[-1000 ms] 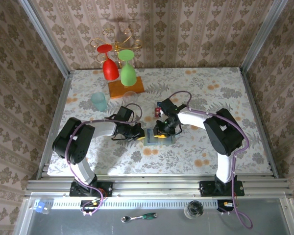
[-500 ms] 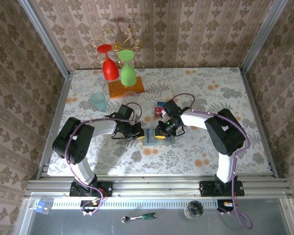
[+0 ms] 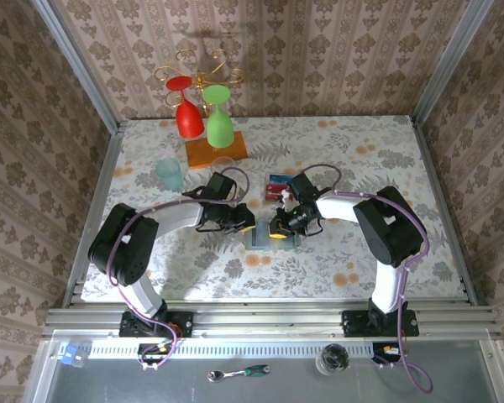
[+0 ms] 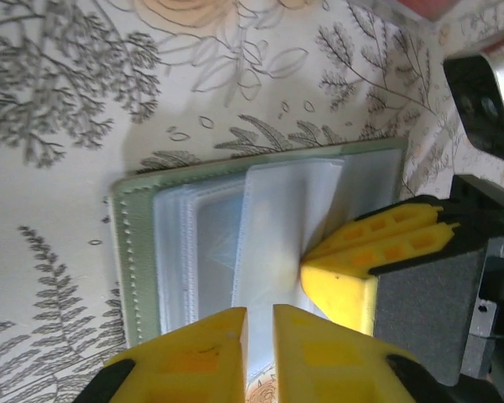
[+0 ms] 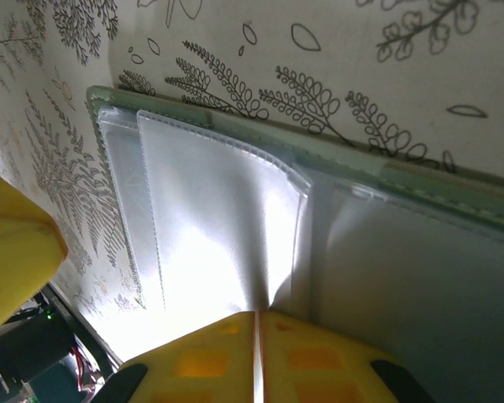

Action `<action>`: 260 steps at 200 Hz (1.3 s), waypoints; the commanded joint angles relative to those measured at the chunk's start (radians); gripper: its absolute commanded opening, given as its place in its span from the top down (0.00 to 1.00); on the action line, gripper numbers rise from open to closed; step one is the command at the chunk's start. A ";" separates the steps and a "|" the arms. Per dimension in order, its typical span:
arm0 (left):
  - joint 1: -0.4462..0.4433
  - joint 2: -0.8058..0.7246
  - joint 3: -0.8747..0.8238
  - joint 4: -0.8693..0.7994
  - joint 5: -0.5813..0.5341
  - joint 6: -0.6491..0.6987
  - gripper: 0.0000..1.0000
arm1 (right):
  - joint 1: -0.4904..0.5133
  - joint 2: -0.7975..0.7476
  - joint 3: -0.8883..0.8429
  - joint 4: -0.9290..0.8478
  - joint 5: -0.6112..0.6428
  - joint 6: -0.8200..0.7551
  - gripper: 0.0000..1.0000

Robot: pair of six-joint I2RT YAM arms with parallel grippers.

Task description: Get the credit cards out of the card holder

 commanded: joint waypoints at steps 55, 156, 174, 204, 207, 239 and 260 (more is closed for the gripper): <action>-0.025 0.066 0.016 0.055 0.019 -0.026 0.71 | -0.033 0.008 -0.043 0.029 -0.067 -0.046 0.94; -0.040 0.101 0.031 0.064 0.034 -0.037 0.73 | -0.043 0.016 -0.050 0.038 -0.079 -0.050 0.94; -0.041 0.102 0.034 0.062 0.039 -0.035 0.74 | -0.042 0.016 -0.053 0.043 -0.080 -0.047 0.94; -0.046 0.109 0.038 0.056 0.043 -0.035 0.73 | -0.043 0.021 -0.059 0.050 -0.081 -0.046 0.95; -0.047 0.110 0.040 0.056 0.042 -0.035 0.73 | -0.043 0.021 -0.059 0.052 -0.081 -0.045 0.95; -0.053 0.115 0.045 0.055 0.049 -0.036 0.73 | -0.044 0.025 -0.066 0.063 -0.087 -0.042 0.95; -0.056 0.121 0.049 0.053 0.054 -0.037 0.73 | -0.044 0.025 -0.069 0.066 -0.087 -0.041 0.95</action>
